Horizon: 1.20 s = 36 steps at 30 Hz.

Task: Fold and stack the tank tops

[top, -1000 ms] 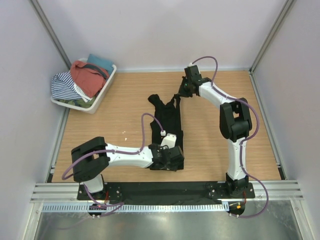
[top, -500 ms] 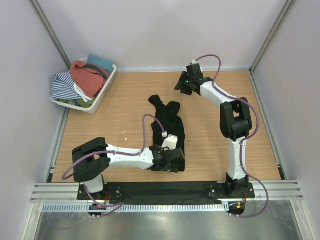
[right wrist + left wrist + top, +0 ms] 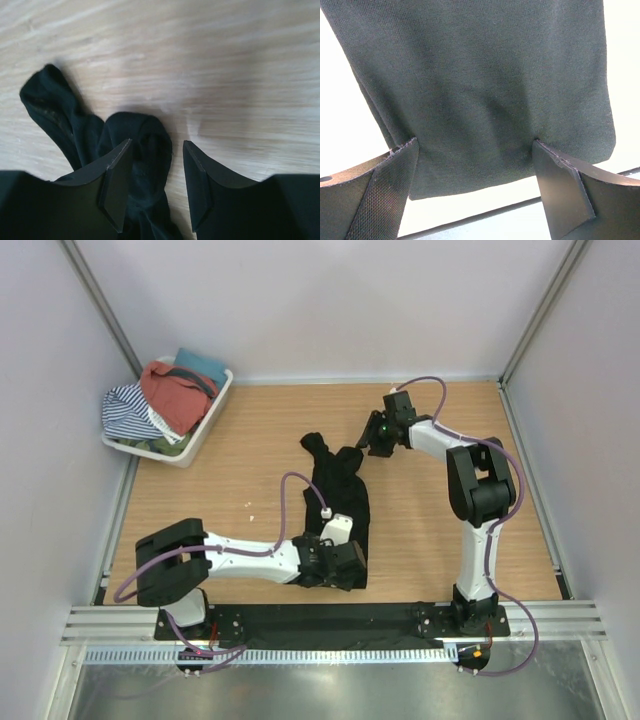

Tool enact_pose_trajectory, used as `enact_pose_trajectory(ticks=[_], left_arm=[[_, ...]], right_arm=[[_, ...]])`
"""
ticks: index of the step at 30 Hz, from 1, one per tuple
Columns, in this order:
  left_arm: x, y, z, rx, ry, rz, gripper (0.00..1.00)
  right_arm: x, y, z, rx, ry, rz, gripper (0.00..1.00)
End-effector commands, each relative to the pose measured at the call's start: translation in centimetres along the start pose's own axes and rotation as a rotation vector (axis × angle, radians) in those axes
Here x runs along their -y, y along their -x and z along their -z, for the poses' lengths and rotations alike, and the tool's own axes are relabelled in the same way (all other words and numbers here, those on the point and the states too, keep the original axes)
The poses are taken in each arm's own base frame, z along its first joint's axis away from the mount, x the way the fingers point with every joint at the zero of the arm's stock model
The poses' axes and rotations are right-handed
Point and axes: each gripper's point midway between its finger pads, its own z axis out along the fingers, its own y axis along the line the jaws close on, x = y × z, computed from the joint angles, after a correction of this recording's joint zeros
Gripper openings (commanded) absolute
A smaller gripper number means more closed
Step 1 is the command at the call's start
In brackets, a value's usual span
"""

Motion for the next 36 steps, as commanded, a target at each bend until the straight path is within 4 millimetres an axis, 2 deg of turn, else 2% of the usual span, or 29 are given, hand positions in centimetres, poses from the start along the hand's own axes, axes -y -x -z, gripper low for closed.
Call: enact_pose_trajectory(ticks=[1, 6, 8, 9, 12, 13, 14, 16, 18, 21, 26, 31, 33, 35, 36], left_arm=[[-3.9, -8.0, -0.4, -0.282, 0.097, -0.058, 0.95], [-3.9, -8.1, -0.3, -0.282, 0.09, -0.059, 0.95], [-3.9, -8.3, -0.3, -0.286, 0.09, -0.061, 0.95], [-3.8, -8.2, -0.3, -0.285, 0.087, -0.06, 0.95], [-3.7, -8.5, -0.3, -0.291, 0.085, -0.075, 0.95], [-3.5, -8.4, -0.3, -0.289, 0.081, -0.077, 0.94], [-3.4, -8.7, -0.2, -0.292, 0.079, -0.09, 0.94], [-3.1, -8.9, -0.2, -0.295, 0.076, -0.102, 0.94], [-2.8, -9.0, -0.2, -0.292, 0.069, -0.108, 0.94], [-2.6, -9.1, -0.2, -0.291, 0.061, -0.107, 0.94], [-2.4, -9.0, -0.2, -0.288, 0.056, -0.107, 0.94], [-1.9, -8.7, -0.3, -0.279, 0.047, -0.107, 0.94], [-1.9, -8.8, -0.5, -0.282, 0.051, -0.11, 0.95], [-1.6, -8.6, -0.4, -0.278, 0.046, -0.109, 0.95], [-1.6, -8.5, -0.5, -0.274, 0.045, -0.107, 0.95]], right_arm=[[-3.0, 0.7, 1.7, 0.019, 0.151, -0.011, 0.5], [-2.7, -0.9, 1.0, -0.036, 0.173, -0.04, 0.42], [-2.7, -0.8, 1.0, -0.024, 0.172, -0.038, 0.27], [-2.5, -0.4, 1.0, -0.005, 0.156, -0.029, 0.16], [-3.0, 1.3, 1.7, 0.035, 0.134, 0.0, 0.01], [-2.6, 1.8, 1.8, 0.047, 0.107, 0.007, 0.01], [-3.4, 3.0, 2.2, 0.073, 0.118, 0.017, 0.01], [-3.7, 3.7, 2.4, 0.081, 0.103, 0.025, 0.01], [-4.2, 5.3, 2.7, 0.113, 0.093, 0.034, 0.03], [-3.6, 6.4, 2.9, 0.144, 0.027, 0.05, 0.06], [-1.2, 6.7, 2.7, 0.171, -0.112, 0.076, 0.17], [0.3, 6.2, 2.0, 0.169, -0.171, 0.084, 0.19], [0.5, 6.1, 1.8, 0.165, -0.175, 0.082, 0.22], [-0.2, 5.8, 1.6, 0.151, -0.137, 0.075, 0.26], [-0.3, 5.9, 1.6, 0.148, -0.128, 0.072, 0.32]])
